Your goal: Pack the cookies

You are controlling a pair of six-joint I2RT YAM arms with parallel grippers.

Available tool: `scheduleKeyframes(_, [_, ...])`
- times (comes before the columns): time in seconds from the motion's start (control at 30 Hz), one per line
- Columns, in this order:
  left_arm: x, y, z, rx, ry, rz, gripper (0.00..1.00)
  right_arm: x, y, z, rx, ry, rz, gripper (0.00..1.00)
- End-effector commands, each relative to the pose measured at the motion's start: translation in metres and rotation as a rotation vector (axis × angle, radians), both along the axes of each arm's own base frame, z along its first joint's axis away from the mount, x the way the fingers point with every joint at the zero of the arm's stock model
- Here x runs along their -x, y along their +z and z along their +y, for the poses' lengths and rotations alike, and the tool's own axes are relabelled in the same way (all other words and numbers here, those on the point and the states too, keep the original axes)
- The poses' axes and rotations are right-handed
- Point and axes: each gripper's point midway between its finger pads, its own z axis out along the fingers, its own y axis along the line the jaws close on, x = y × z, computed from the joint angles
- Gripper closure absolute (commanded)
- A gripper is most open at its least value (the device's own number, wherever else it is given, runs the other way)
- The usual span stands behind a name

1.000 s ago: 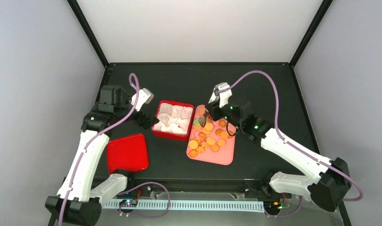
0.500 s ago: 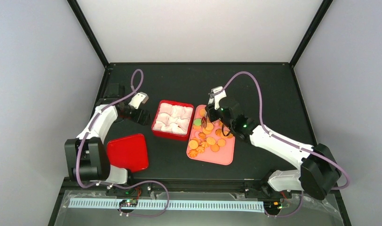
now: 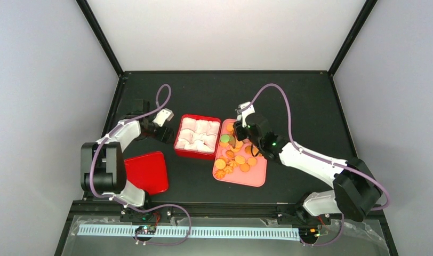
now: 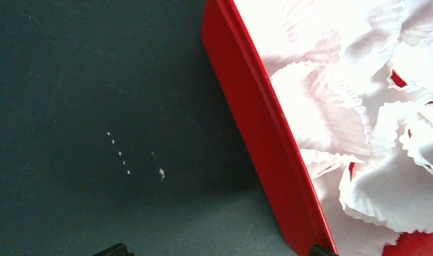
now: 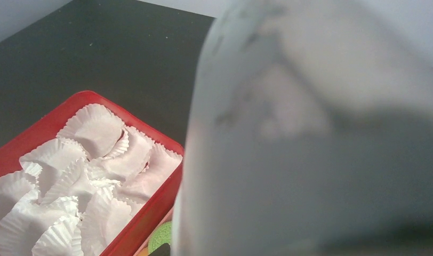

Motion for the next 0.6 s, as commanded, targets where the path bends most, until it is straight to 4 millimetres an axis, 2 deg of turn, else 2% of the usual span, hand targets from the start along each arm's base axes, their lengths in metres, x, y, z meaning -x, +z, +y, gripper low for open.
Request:
scheduleKeyframes(0.0, [-0.003, -0.008, -0.011, -0.003, -0.027, -0.024, 0.12, -0.008, 0.005, 0.000, -0.006, -0.027, -0.043, 0.56])
scheduleKeyframes(0.2, [0.014, -0.013, -0.027, 0.015, -0.076, -0.005, 0.16, -0.007, -0.002, 0.001, 0.008, -0.016, -0.021, 0.56])
scheduleKeyframes(0.37, [0.032, -0.004, -0.039, 0.047, -0.129, 0.004, 0.17, 0.000, 0.000, -0.008, 0.016, -0.027, -0.026, 0.71])
scheduleKeyframes(0.57, [0.048, 0.006, -0.049, 0.067, -0.179, 0.000, 0.17, 0.003, 0.024, -0.016, 0.035, -0.033, -0.072, 0.84])
